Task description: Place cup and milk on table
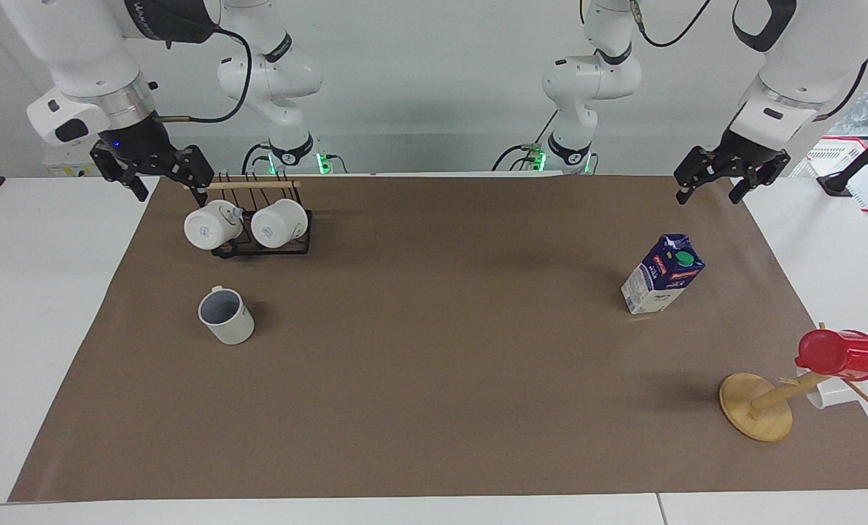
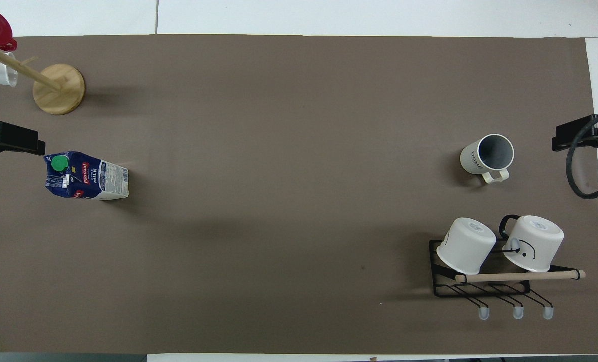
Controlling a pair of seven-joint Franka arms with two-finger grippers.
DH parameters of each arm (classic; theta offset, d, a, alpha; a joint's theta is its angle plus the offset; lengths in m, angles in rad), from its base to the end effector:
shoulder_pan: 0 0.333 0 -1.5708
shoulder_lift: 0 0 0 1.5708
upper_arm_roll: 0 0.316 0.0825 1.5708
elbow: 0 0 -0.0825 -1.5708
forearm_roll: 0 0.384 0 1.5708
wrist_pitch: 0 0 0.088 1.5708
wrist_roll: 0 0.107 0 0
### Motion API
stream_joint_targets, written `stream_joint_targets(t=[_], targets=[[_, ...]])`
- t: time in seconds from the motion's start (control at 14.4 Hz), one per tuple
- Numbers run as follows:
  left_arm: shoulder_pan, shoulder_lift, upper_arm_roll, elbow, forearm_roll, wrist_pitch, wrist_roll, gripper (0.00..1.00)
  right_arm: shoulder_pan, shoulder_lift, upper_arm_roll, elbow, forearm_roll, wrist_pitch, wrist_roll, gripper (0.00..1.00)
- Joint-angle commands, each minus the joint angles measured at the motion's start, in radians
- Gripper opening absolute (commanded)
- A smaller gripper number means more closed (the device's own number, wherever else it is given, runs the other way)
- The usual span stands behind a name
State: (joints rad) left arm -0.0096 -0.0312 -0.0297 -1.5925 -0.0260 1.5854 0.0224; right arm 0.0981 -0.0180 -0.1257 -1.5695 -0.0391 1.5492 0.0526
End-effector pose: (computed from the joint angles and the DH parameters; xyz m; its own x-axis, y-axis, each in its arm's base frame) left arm 0.5458 -0.0245 0.6327 0.9978 -0.0613 0.0246 -0.0619 -0.9978 0.0245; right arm 0.5466 -0.0200 0.6331 0.9967 -0.0809 -0.0005 -0.0808 -0.9960 0.0369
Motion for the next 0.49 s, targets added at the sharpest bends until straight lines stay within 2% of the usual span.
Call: stream_joint_targets(t=[0.0,0.28,0.42], targets=[[-0.004,-0.032,0.004,-0.040,-0.015,0.025,0.007,1.00,-0.009,-0.008,0.000,-0.017,0.016,0.015,-0.014,1.00],[-0.004,-0.030,0.004,-0.038,-0.015,0.034,0.007,1.00,-0.009,-0.008,0.000,-0.015,0.016,0.017,-0.017,1.00],[-0.004,-0.030,0.004,-0.035,-0.015,0.034,0.007,1.00,-0.012,-0.017,0.000,-0.049,0.016,0.037,-0.033,1.00]])
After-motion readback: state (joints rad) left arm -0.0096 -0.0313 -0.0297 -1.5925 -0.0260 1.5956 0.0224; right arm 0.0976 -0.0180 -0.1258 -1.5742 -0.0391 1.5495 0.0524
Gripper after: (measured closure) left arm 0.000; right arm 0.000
